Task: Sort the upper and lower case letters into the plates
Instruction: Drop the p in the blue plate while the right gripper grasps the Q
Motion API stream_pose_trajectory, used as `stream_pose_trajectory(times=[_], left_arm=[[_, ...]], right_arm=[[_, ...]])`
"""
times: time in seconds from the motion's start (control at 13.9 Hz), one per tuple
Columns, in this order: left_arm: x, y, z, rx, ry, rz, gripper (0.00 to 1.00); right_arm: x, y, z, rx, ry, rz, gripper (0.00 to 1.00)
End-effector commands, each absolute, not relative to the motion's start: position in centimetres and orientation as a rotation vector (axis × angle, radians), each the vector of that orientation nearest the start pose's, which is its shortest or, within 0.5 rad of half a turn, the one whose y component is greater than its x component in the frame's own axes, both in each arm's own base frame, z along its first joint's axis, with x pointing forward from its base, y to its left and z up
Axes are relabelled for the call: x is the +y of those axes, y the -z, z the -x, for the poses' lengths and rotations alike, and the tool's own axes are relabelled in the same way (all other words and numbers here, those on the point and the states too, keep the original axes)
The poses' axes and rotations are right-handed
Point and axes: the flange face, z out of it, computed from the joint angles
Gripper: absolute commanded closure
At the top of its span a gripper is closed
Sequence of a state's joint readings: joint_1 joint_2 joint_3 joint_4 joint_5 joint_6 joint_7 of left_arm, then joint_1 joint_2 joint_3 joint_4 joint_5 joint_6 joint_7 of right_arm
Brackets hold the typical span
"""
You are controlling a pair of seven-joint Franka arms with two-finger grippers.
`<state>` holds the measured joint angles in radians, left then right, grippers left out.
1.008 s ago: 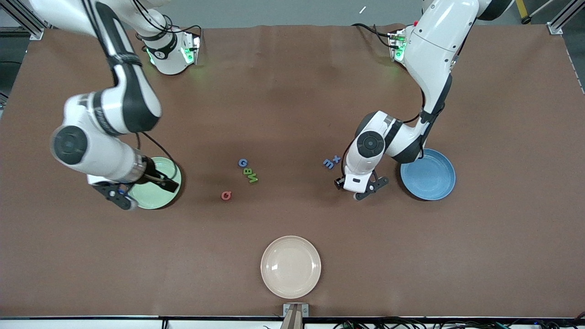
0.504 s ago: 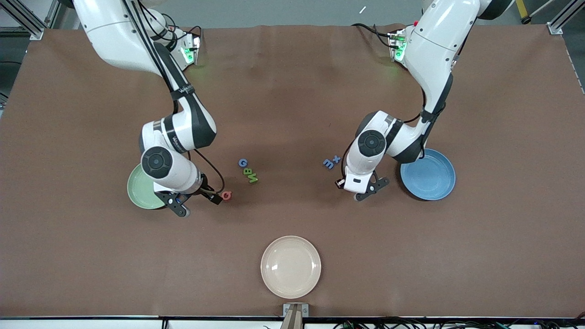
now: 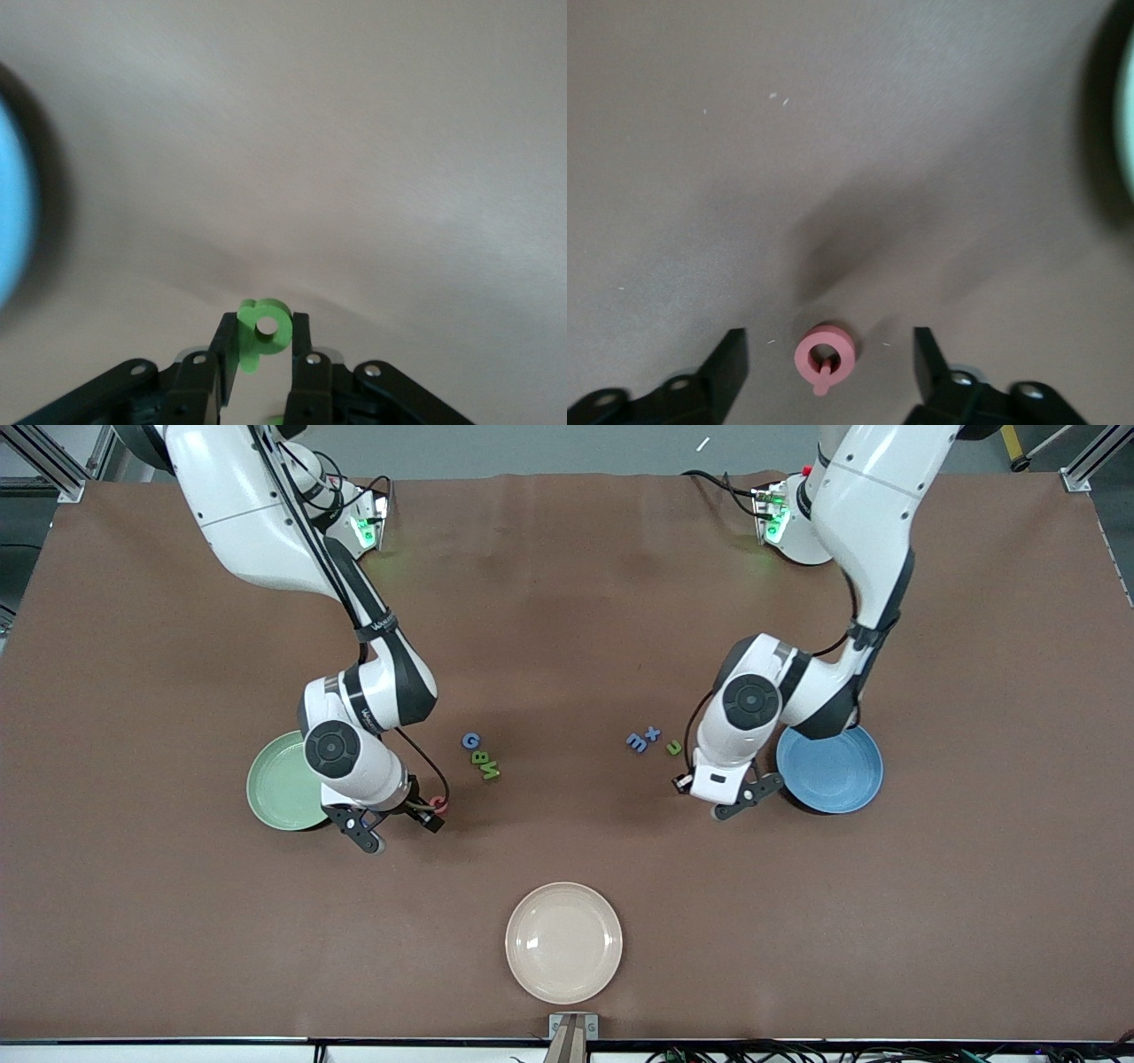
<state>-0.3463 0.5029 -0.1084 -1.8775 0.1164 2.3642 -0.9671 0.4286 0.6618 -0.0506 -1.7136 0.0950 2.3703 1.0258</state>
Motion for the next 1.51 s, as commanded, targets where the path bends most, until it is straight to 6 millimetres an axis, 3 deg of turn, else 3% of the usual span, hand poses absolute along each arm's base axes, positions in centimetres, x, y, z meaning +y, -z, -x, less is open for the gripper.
stream_pose_trajectory(times=[0.0, 0.14, 0.36, 0.72, 1.08, 1.3, 1.44], left_arm=[[-20.9, -27.0, -55.4, -0.503, 0.000, 3.037, 0.94], [-16.4, -26.8, -54.6, -0.384, -0.042, 3.040, 0.94], [-10.4, -25.6, -53.8, -0.234, -0.101, 3.048, 0.93], [-3.3, -21.9, -53.3, -0.008, -0.065, 3.005, 0.93], [-2.0, -19.4, -53.0, 0.041, -0.054, 2.994, 0.92], [-2.1, -18.7, -52.9, 0.044, -0.053, 3.000, 0.91], [-2.2, -18.8, -52.9, 0.044, -0.053, 3.000, 0.89]], right_arm=[[26.1, -20.0, -62.2, 1.093, -0.029, 2.917, 0.19], [26.7, -19.9, -61.8, 1.081, -0.037, 2.927, 0.20], [27.1, -19.7, -61.5, 1.092, -0.042, 2.928, 0.30], [27.0, -18.6, -61.3, 1.094, -0.049, 2.936, 0.34], [27.0, -17.8, -61.3, 1.093, -0.041, 2.935, 0.36], [27.0, -17.7, -61.3, 1.093, -0.043, 2.936, 0.52], [27.0, -17.4, -61.0, 1.093, -0.049, 2.941, 0.69]])
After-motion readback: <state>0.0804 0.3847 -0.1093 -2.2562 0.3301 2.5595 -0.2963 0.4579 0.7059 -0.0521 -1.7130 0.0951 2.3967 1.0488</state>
